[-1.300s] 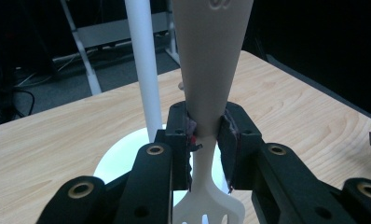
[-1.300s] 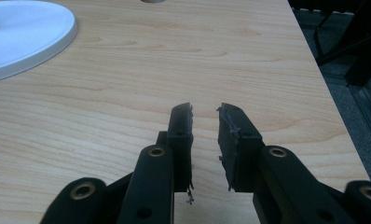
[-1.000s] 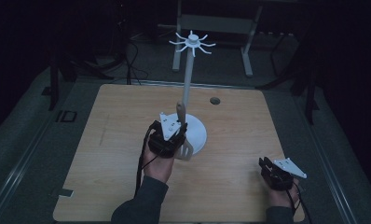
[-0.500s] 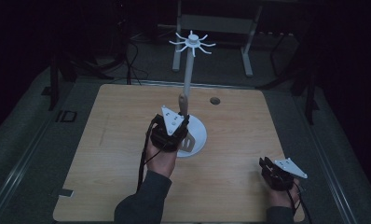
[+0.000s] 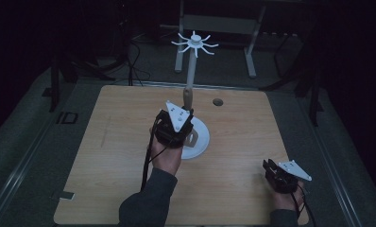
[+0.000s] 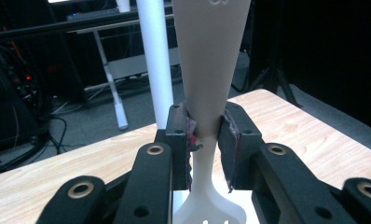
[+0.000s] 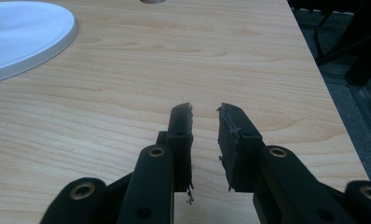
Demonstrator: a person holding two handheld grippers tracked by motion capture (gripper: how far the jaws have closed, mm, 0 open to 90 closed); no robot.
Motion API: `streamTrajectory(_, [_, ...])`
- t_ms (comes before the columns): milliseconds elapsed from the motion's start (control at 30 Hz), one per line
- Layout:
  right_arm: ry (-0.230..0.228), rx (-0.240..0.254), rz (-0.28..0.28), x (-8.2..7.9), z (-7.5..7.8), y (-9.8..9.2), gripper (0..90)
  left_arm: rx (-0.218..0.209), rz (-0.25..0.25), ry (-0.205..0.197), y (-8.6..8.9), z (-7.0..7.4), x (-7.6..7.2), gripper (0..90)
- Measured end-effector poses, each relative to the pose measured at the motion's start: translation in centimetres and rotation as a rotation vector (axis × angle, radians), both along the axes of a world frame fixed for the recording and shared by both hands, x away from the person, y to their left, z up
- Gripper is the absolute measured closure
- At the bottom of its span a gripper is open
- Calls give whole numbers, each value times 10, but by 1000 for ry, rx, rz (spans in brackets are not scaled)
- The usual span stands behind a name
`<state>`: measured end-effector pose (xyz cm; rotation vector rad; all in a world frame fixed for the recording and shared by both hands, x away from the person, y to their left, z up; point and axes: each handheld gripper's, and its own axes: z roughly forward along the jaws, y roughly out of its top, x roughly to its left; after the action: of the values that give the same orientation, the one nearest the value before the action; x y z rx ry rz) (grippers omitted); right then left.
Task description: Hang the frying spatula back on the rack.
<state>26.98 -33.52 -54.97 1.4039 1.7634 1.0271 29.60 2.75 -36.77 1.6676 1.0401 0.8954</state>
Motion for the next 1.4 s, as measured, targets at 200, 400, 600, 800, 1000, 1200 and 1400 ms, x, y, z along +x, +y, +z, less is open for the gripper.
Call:
streamTrajectory(200, [-1,0,1,0,0,0,744,10,14,1,-2,4,5,748])
streamTrajectory(400, [0,0,0,0,0,0,744,14,36,-15,-6,10,8,747])
streamTrajectory(600, [-2,2,0,0,0,-1,744,12,48,-30,-9,15,9,747])
streamTrajectory(800, [-2,2,0,0,0,-1,744,7,60,-38,-11,19,12,747])
streamTrajectory(1000, [-2,1,-1,-1,0,-2,744,5,74,-47,-13,22,13,747])
streamTrajectory(1200, [-1,4,-4,-1,0,-3,744,0,82,-51,-15,25,14,747])
streamTrajectory(1400, [1,0,-1,-1,0,-2,744,-1,99,-67,-17,29,15,747])
